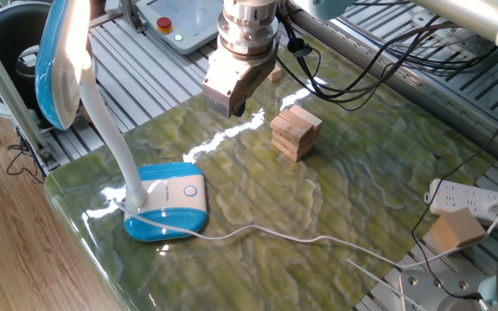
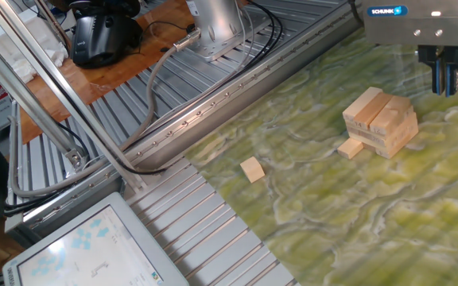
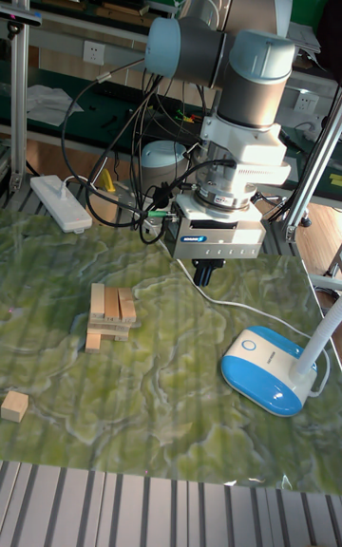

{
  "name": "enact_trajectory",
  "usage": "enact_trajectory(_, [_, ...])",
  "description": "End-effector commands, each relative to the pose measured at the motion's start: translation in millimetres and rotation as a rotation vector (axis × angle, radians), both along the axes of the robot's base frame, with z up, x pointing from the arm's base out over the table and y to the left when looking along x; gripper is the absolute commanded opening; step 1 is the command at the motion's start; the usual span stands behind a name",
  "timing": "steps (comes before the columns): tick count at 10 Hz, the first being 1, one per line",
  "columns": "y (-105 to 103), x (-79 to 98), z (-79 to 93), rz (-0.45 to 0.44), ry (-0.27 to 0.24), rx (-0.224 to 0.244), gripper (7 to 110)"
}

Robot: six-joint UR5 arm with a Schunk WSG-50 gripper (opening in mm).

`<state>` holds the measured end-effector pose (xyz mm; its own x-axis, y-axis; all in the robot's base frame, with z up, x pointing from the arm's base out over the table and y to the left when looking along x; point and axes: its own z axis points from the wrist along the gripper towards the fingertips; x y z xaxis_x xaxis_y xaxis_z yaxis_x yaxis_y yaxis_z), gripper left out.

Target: Turn on the desk lamp by pressing the button

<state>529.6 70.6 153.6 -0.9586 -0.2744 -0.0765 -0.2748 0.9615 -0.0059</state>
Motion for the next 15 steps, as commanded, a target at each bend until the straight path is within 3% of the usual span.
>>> enact_trajectory(1, [-0.2,-1.3,-0.2,0.008,0.000,0.011,7])
enact_trajectory(2, [-2.6,-5.3,-0.9,0.009,0.012,0.006,7])
enact_trajectory(3, [3.5,-16.1,-1.0,0.075,0.044,0.039,7])
enact_trajectory(4, [-5.3,-21.5,-1.5,0.108,0.059,0.012,7])
enact_trajectory(7, [-7.3,-22.5,-2.1,0.093,0.057,0.011,7])
enact_trajectory(8, [-7.9,-18.0,-2.6,0.071,0.042,0.006,7])
enact_trajectory(9, [-10.2,-4.8,-2.9,0.011,-0.005,-0.008,7])
enact_trajectory(12, [-8.8,-15.4,-4.0,0.031,0.039,-0.003,7])
enact_trajectory(15, [-9.3,-15.0,-4.1,0.011,0.040,-0.006,7])
